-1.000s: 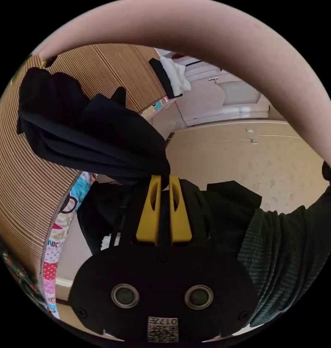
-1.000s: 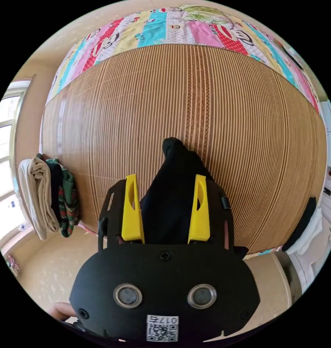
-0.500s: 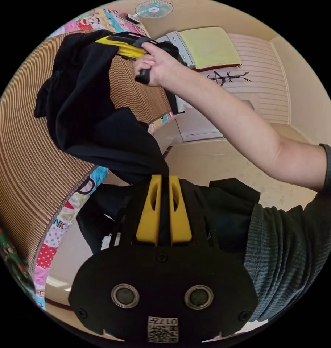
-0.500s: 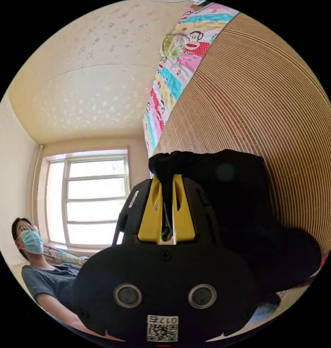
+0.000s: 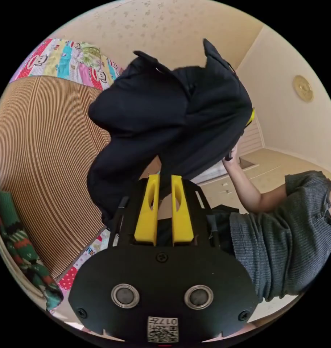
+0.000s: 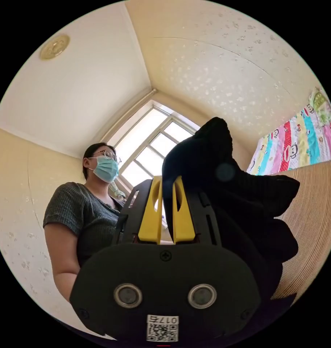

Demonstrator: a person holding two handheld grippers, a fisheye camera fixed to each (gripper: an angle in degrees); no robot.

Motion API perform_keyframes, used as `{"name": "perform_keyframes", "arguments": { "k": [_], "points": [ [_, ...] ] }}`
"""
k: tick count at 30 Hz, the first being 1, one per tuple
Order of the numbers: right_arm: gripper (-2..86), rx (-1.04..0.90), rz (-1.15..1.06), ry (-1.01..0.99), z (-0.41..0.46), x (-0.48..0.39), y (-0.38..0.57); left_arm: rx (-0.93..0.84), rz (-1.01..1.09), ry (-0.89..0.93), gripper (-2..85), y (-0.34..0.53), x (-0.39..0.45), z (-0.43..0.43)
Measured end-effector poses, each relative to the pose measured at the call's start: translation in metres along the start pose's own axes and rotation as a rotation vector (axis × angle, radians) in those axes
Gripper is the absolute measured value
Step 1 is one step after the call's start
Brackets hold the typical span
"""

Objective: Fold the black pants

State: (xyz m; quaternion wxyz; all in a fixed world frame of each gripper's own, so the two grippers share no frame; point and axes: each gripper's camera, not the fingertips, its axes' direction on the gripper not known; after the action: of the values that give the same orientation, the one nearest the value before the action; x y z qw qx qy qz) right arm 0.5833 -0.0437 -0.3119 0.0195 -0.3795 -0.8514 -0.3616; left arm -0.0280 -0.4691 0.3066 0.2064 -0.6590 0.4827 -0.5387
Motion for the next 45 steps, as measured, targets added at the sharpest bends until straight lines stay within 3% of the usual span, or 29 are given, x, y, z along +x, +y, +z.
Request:
{"name": "perform_keyframes", "arguments": {
  "k": [7, 11, 13, 16, 18, 21, 23, 25, 28, 34, 38, 42, 45],
  "points": [
    [0.3, -0.058, -0.249, -0.183, 0.019, -0.117, 0.019, 0.386, -0.109, 0.194, 22.5, -0.011, -0.007, -0.103],
    [0.2, -0.035, -0.322, -0.225, 0.013, -0.165, 0.036, 0.138, -0.142, 0.446, 26.1, -0.023, 0.008, -0.038],
    [0.1, -0.004, -0.361, -0.243, 0.0, -0.196, 0.05, 0.081, -0.113, 0.603, 24.7, -0.014, 0.027, -0.01],
    [0.1, 0.001, -0.42, -0.285, -0.018, -0.232, 0.069, 0.193, 0.016, 0.856, 16.2, 0.006, 0.071, 0.0],
    [0.1, 0.001, -0.47, -0.282, -0.032, -0.256, 0.08, 0.274, 0.123, 0.906, 11.2, 0.013, 0.105, -0.01],
    [0.1, 0.004, -0.558, -0.226, -0.059, -0.301, 0.094, 0.465, 0.18, 0.789, 5.4, 0.024, 0.159, -0.046],
    [0.1, 0.008, -0.62, -0.166, -0.076, -0.334, 0.1, 0.571, 0.338, 0.758, 4.1, 0.024, 0.218, -0.079],
    [0.2, 0.035, -0.696, -0.039, -0.098, -0.384, 0.109, 0.61, 0.476, 0.7, 3.8, 0.019, 0.274, -0.103],
    [0.6, 0.044, -0.814, 0.104, -0.112, -0.449, 0.114, 0.653, 0.693, 0.46, 3.5, 0.015, 0.38, -0.125],
    [3.6, 0.093, -0.806, 0.38, -0.117, -0.536, 0.058, 0.823, 0.948, 0.177, 3.4, 0.004, 0.548, -0.12],
    [4.5, 0.083, -0.702, 0.438, -0.126, -0.542, 0.009, 0.859, 0.994, 0.063, 3.7, -0.018, 0.615, -0.107],
    [2.8, 0.068, -0.608, 0.351, -0.144, -0.497, -0.023, 0.819, 0.933, 0.068, 3.9, -0.039, 0.616, -0.089],
    [1.7, 0.102, -0.489, 0.374, -0.155, -0.442, -0.041, 0.854, 0.869, -0.046, 3.9, -0.045, 0.597, -0.064]
  ]
}}
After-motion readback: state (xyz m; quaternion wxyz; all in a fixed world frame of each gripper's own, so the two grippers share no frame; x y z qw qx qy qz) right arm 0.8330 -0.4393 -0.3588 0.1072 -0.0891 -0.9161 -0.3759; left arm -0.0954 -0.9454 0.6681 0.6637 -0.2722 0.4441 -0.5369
